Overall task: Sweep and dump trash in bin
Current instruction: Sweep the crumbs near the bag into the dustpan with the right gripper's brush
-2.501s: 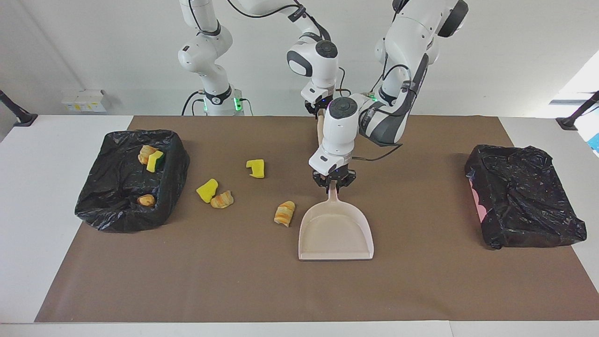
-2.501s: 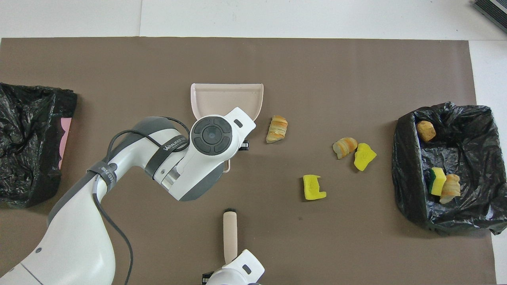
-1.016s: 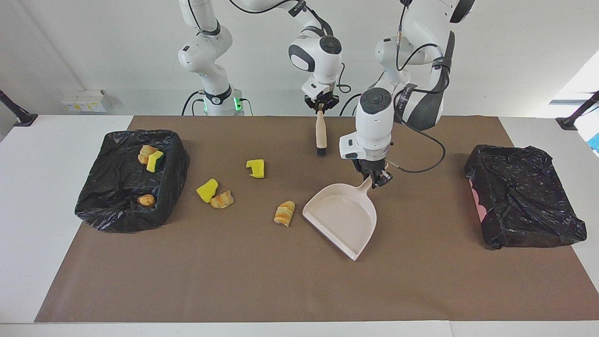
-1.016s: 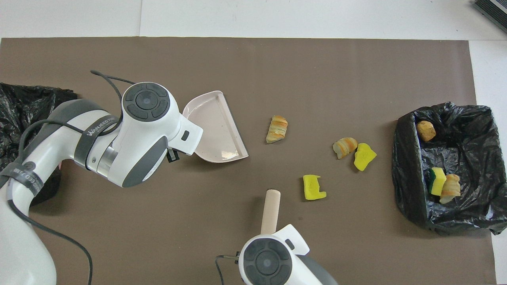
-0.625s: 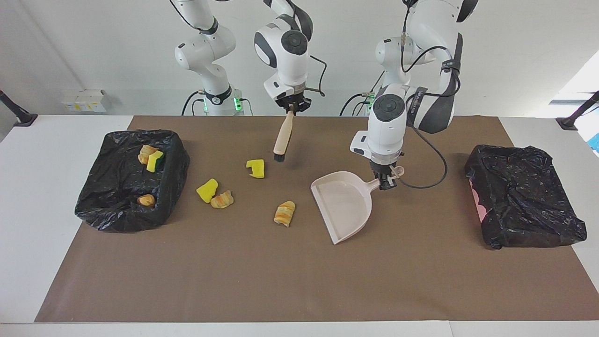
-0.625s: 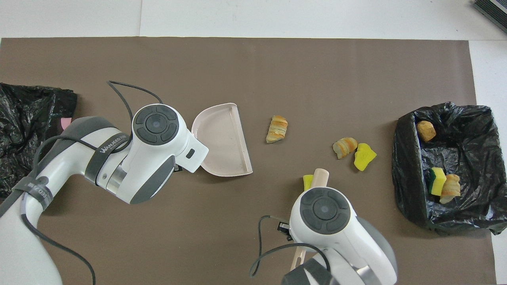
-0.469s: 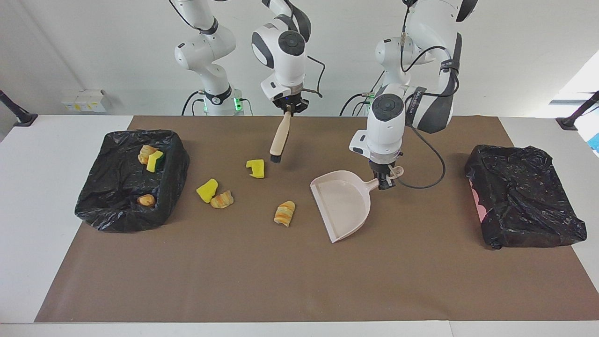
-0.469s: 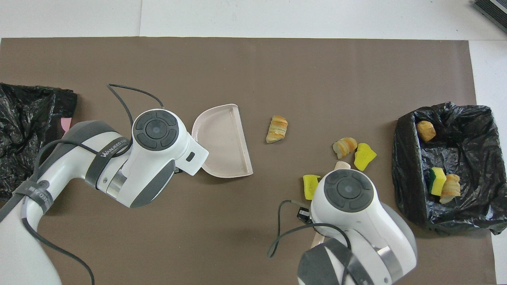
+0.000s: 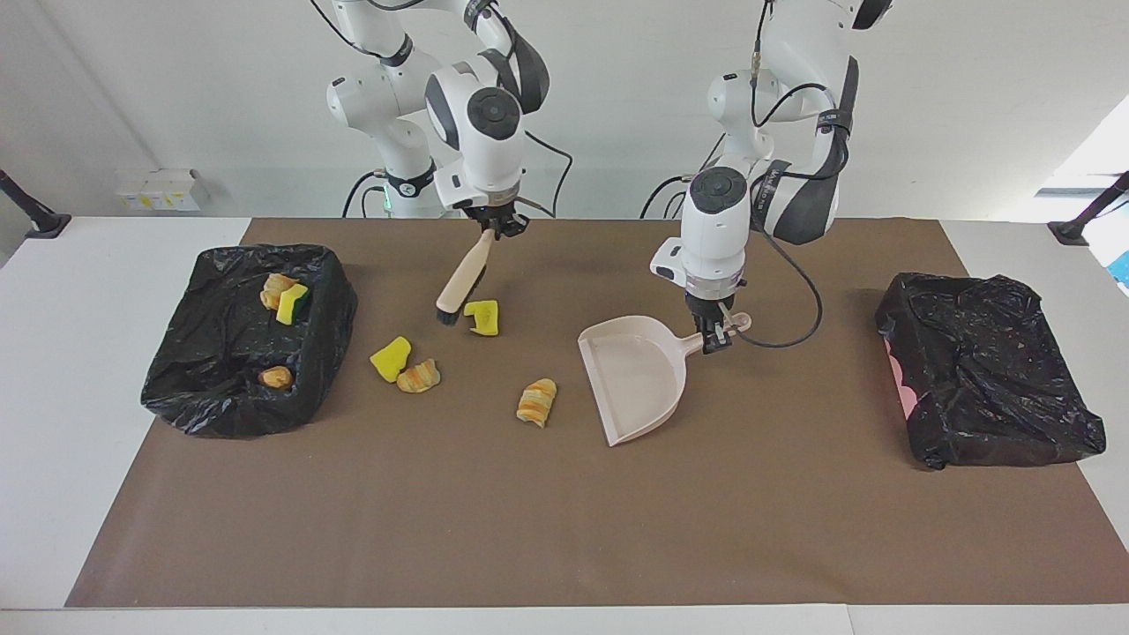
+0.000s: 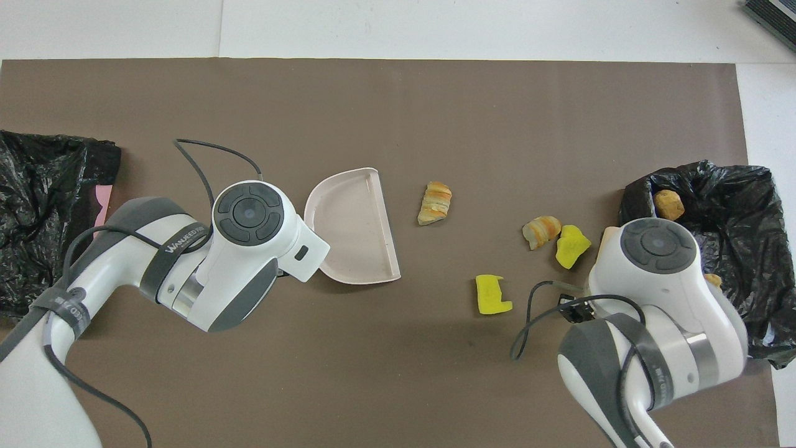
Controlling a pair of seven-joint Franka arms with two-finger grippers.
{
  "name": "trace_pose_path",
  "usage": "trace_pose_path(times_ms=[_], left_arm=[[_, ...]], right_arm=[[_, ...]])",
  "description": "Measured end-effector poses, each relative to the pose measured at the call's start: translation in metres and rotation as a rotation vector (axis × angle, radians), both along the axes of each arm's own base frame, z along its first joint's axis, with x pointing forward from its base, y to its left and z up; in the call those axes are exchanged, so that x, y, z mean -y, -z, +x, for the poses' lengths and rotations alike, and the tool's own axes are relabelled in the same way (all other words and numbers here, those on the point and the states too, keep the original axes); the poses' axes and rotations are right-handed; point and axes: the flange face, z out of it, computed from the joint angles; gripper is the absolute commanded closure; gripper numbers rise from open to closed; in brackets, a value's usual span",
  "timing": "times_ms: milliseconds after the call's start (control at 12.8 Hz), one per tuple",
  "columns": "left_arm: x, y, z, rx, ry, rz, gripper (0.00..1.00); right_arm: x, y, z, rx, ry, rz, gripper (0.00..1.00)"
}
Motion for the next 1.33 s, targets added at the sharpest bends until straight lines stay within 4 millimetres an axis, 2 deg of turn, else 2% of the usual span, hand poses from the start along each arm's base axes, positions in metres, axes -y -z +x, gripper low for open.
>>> trace_pose_path(times_ms=[78,234,469,703,938,1094,1329], left_arm=[[0.003,0.003,-0.004,0.002,0.008,-0.003,1.0],[0.004,0.006,-0.008,0.005,0.016,-0.005,1.0],[0.004,0.006,-0.009,0.006,0.018,-0.004,1.0],[0.004,0.007,-0.01,0.005,0.018,-0.003,1.0],[0.004,0.007,-0.01,0.005,0.019,-0.004,1.0],[0.004,0.007,-0.01,0.006,0.019,-0.004,1.0],[0.004,0.008,-0.011,0.007,0.019,-0.005,1.0]], right_arm=[[0.013,0.008,0.0,-0.001,-0.001,-0.003,1.0],[0.02,0.023,-0.006,-0.004,-0.015,-0.001,1.0],[0.017,0.04,-0.009,0.01,-0.063,0.011,1.0],[0.008,0.057,-0.003,0.029,-0.139,0.037,1.0],[-0.026,0.062,0.011,0.032,-0.214,0.045,1.0],[-0.059,0.065,0.026,0.035,-0.282,0.055,1.0],[-0.111,0.059,0.042,0.036,-0.412,0.15,1.0]])
